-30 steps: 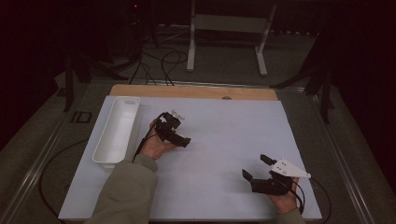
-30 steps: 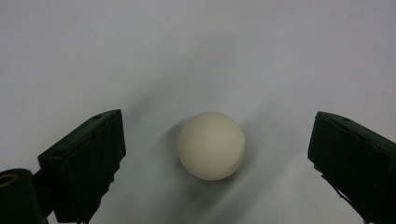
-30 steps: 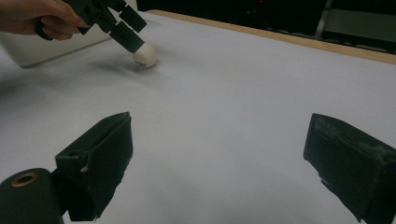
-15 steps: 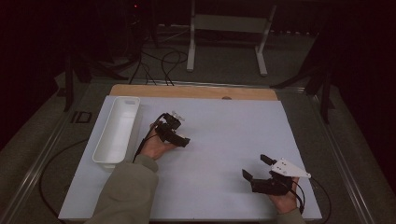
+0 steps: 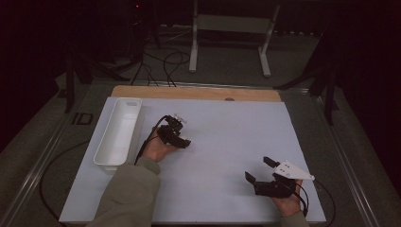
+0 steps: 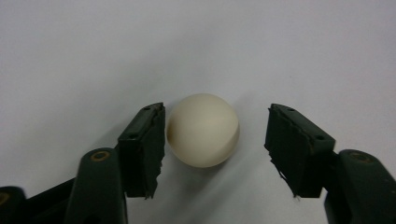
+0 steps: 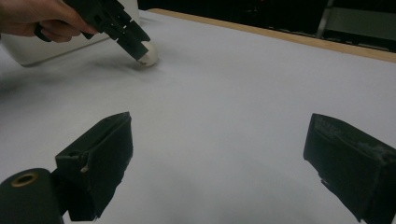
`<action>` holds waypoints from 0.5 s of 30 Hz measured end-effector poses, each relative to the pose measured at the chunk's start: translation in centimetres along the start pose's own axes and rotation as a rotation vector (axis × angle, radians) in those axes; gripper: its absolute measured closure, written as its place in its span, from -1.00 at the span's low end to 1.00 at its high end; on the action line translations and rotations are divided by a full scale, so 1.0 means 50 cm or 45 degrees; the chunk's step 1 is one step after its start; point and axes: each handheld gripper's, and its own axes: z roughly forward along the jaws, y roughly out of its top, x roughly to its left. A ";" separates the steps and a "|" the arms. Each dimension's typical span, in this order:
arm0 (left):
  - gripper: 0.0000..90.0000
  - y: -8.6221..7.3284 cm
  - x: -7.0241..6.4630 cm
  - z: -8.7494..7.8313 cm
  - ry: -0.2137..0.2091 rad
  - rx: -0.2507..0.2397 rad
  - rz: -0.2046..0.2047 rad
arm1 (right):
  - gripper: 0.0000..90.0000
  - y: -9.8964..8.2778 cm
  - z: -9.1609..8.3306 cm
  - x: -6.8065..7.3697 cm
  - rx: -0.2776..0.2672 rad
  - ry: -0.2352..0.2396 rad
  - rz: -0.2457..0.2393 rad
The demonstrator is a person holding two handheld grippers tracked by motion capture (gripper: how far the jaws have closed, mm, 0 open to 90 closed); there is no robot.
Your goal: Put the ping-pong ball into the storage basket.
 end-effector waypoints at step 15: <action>0.13 -0.004 0.000 0.016 0.004 0.039 -0.010 | -0.83 0.000 -0.001 -0.001 -0.002 -0.001 -0.002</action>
